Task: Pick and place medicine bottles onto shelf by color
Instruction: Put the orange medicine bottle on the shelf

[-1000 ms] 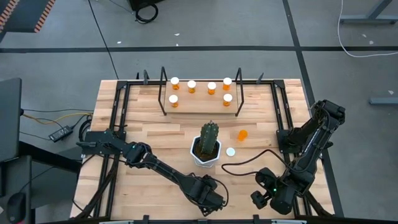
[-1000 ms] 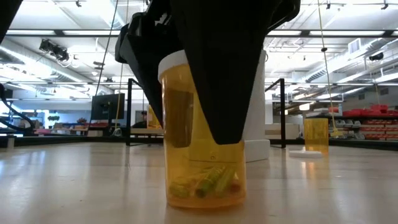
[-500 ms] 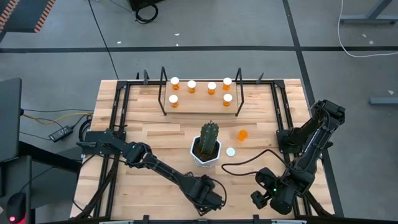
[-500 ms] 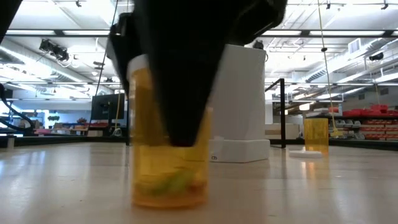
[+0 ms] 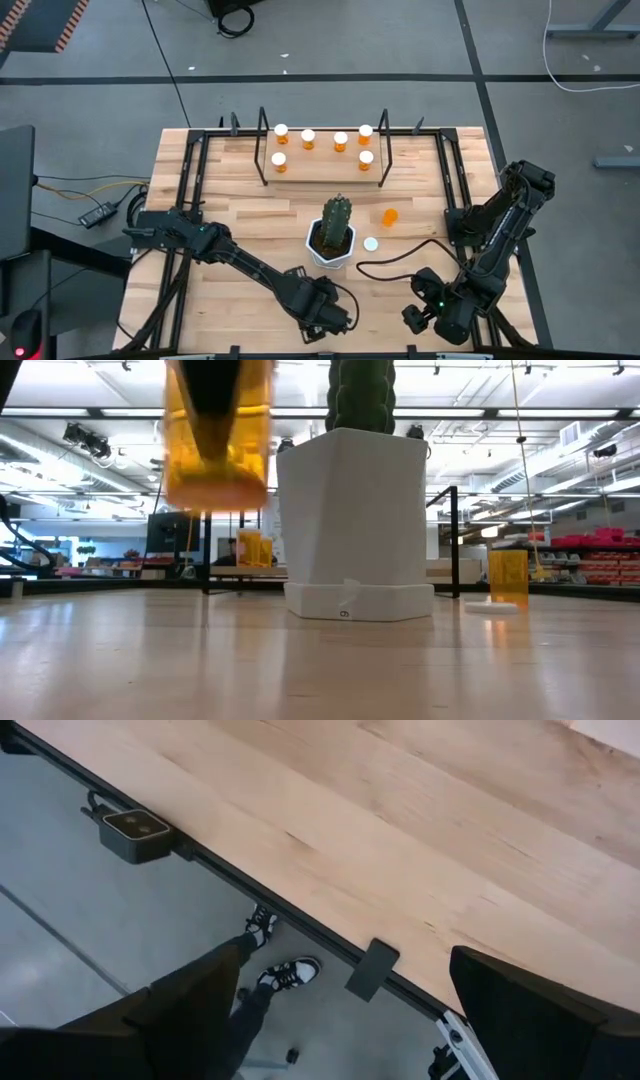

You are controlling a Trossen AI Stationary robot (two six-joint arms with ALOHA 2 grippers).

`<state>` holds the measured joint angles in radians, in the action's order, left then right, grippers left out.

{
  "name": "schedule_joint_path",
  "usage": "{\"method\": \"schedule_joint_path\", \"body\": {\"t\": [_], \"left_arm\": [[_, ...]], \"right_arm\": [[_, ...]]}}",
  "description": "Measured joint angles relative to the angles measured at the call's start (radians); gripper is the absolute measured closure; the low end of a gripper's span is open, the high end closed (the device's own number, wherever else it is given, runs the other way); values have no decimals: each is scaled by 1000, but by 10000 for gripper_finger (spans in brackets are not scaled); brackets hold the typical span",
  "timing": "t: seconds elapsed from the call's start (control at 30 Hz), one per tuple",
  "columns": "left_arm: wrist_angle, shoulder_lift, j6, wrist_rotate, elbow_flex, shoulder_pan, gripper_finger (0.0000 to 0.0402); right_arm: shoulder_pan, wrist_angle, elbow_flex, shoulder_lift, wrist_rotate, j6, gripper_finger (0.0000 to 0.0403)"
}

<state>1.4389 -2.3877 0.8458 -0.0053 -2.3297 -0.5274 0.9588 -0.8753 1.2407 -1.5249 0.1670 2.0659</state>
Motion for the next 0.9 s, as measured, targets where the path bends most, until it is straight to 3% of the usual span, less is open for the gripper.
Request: {"method": "schedule_joint_path", "body": {"t": [0.33, 0.53, 0.9], "left_arm": [[131, 127, -243, -110, 1, -23, 204], [133, 215, -368, -173, 1, -2, 182], [133, 414, -610, -176, 1, 117, 202]], "right_arm": [[0, 0, 0, 0, 11, 0, 31], [0, -2, 0, 0, 20, 15, 31], [-1, -10, 0, 0, 20, 109, 31]]}}
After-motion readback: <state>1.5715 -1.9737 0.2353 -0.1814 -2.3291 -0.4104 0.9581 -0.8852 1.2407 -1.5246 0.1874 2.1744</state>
